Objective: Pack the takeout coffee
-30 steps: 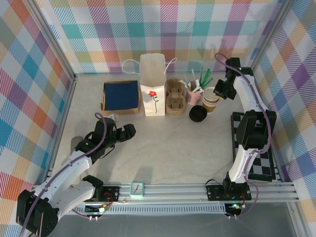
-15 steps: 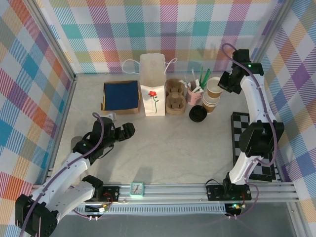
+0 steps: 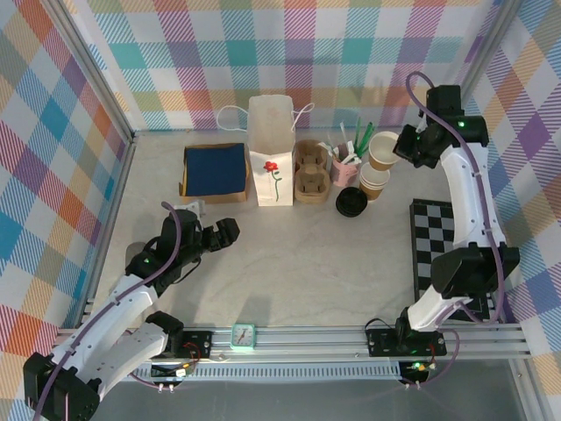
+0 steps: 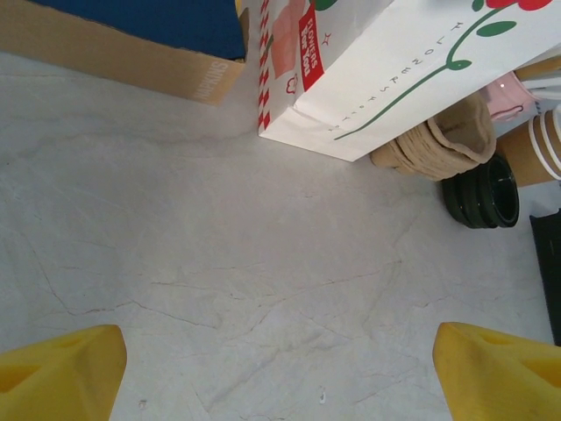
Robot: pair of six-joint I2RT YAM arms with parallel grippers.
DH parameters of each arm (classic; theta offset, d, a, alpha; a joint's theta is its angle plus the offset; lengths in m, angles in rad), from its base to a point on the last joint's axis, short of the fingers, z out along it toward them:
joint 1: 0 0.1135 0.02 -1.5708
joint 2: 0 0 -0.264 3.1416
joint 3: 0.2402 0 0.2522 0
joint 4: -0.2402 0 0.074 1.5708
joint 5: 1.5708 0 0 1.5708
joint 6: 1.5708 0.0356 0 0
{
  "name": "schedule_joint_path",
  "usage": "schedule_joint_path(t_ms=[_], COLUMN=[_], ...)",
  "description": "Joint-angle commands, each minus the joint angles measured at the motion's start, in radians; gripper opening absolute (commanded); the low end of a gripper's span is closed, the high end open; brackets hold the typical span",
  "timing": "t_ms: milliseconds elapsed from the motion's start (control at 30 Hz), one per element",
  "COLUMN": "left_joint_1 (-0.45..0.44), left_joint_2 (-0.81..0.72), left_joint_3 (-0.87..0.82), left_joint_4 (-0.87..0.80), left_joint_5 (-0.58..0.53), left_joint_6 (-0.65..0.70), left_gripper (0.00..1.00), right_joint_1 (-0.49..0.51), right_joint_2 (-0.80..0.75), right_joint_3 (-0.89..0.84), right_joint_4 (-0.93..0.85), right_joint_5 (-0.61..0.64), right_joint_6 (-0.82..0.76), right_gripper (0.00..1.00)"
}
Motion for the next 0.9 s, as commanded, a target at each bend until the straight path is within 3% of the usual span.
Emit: schedule_joint_path(t_ms=[0, 500, 867], left_joint_1=[-0.011, -0.021, -0.025], left_joint_2=[-0.023, -0.092, -0.135], left_joint_3=[-0.001, -0.089, -0.116], left_joint_4=[-0.01, 0.014, 0.001], left_joint_5=[0.006, 0.016, 0.01], left_joint_6=[0.0, -0.049, -0.083], left_gripper=[0.9, 0.89, 0.89], right_joint_1=[0.014, 0.253, 0.344], right_joint_2=[-0.046, -0.172, -0.204], right_joint_3=[-0.052, -0.341, -0.485], right_joint_4=[-0.032, 0.044, 0.113], right_joint_5=[-0.071, -0.09, -0.083], right_joint_6=[-0.034, -0.042, -0.025], right_gripper=[0.09, 0.08, 0.08])
